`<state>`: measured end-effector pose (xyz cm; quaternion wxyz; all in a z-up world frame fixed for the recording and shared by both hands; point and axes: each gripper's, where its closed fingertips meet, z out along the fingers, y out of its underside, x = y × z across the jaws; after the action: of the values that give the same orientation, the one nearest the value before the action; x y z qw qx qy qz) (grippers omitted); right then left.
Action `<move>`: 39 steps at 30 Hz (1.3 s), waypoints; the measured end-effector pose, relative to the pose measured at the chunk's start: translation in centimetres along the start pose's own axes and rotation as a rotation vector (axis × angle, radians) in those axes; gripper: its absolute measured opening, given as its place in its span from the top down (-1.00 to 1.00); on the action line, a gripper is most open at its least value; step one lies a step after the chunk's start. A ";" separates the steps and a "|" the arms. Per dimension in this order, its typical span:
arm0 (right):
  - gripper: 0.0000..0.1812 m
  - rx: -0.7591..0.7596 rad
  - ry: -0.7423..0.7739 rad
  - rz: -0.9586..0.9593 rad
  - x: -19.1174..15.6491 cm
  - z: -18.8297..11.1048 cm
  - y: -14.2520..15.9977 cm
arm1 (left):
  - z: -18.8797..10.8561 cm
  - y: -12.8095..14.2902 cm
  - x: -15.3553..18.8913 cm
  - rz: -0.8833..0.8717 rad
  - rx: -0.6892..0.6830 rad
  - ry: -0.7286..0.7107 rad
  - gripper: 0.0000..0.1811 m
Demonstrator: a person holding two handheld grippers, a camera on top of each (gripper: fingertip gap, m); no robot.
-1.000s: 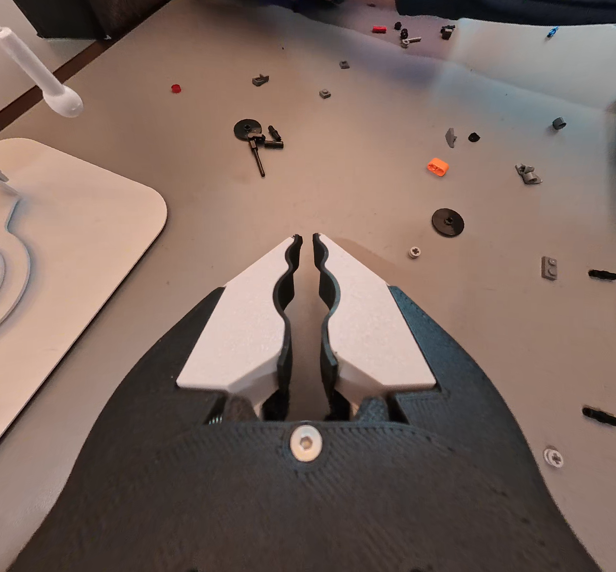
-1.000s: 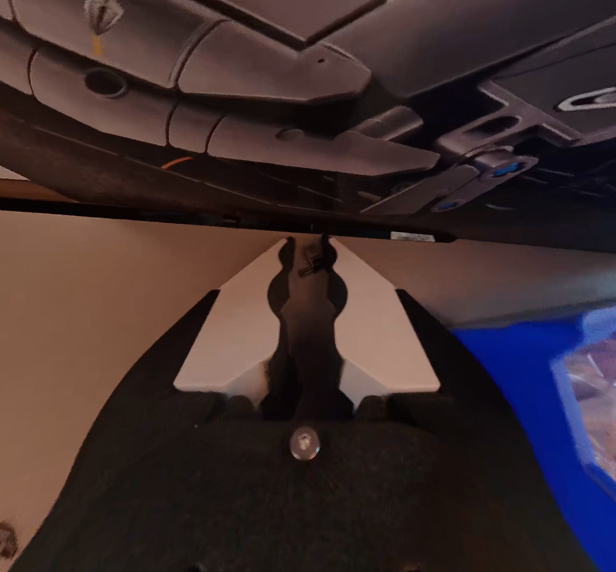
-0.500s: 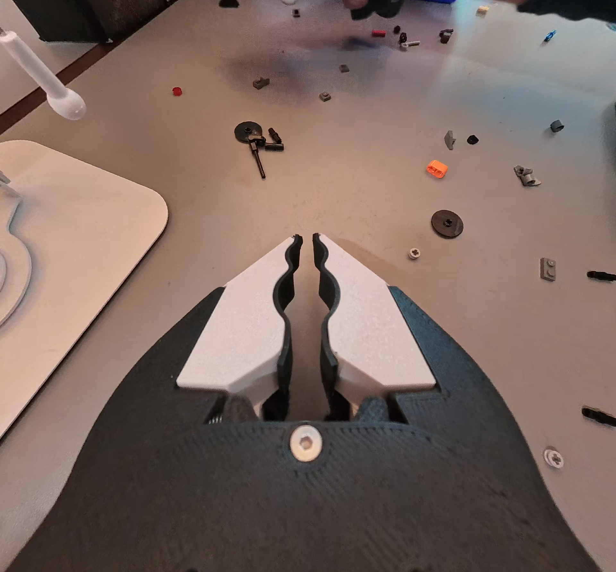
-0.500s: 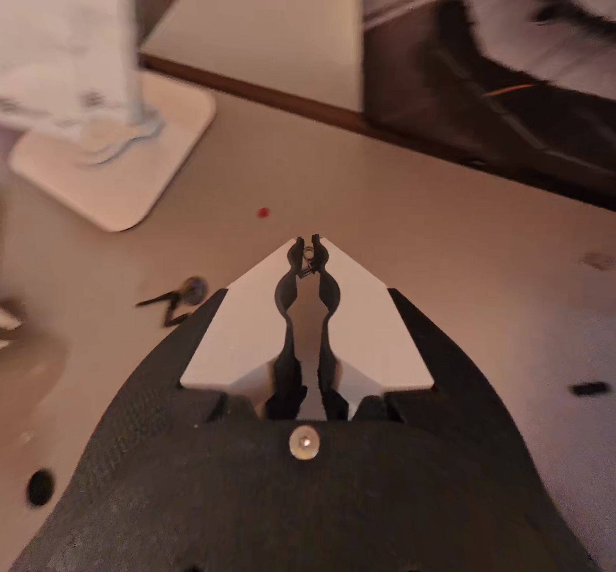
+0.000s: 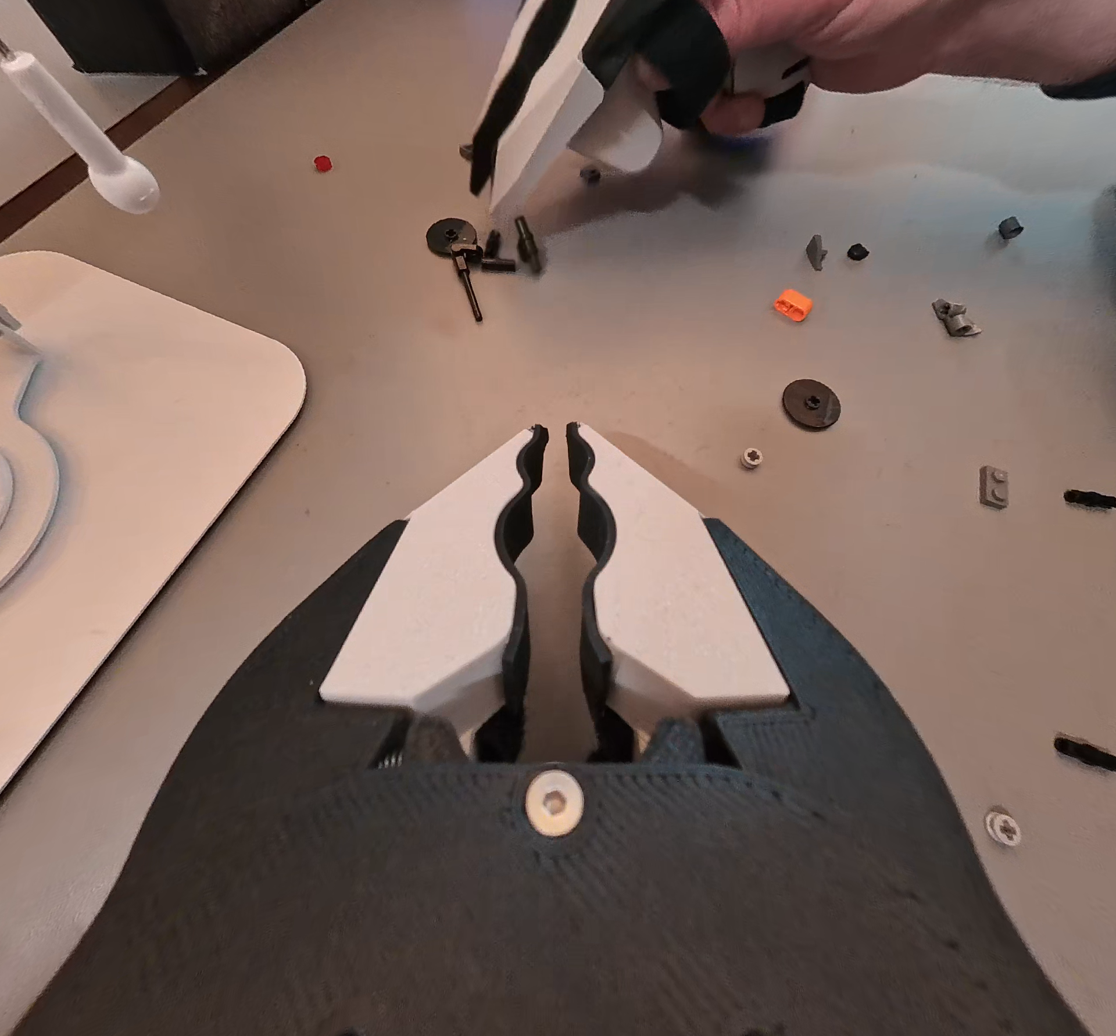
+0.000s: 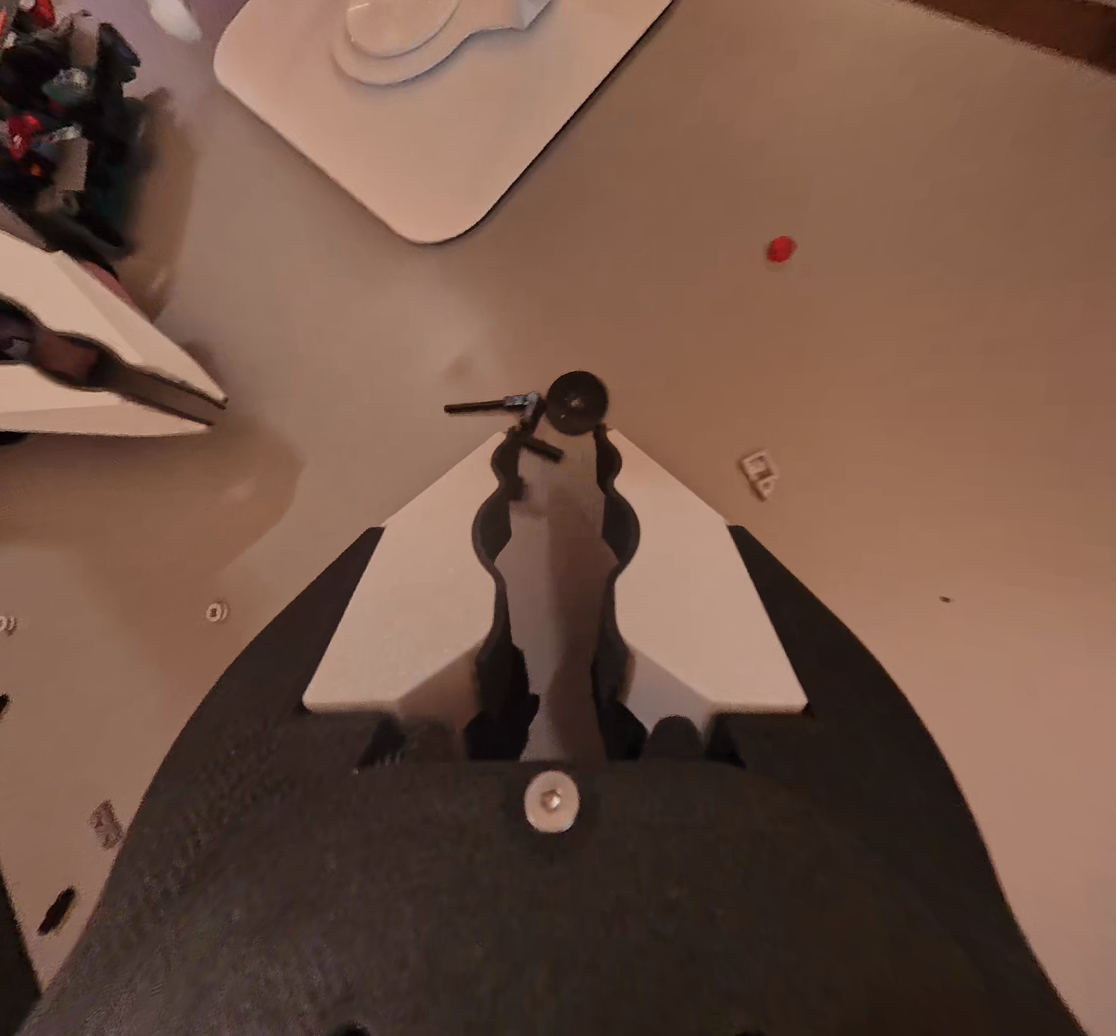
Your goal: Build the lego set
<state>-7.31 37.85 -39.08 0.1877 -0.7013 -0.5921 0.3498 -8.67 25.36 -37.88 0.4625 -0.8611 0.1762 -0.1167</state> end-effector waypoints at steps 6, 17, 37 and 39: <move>0.57 0.160 0.349 0.104 10.0 -3.2 -3.8 | 0.0 0.0 0.1 0.002 0.000 0.001 0.94; 0.66 0.150 0.618 0.240 21.5 -1.8 -6.3 | 0.0 -0.1 0.1 -0.001 0.007 0.010 0.95; 1.00 0.143 0.625 0.302 23.9 -0.5 -6.9 | 0.0 -0.3 0.3 0.006 0.019 0.022 0.95; 1.00 0.155 0.607 0.303 23.5 -1.0 -7.1 | 0.0 -0.3 0.3 0.007 0.018 0.023 0.95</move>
<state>-10.34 62.19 -39.89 0.3538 -0.8370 -0.3701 0.1931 -8.29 25.41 -37.60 0.4686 -0.8549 0.1832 -0.1264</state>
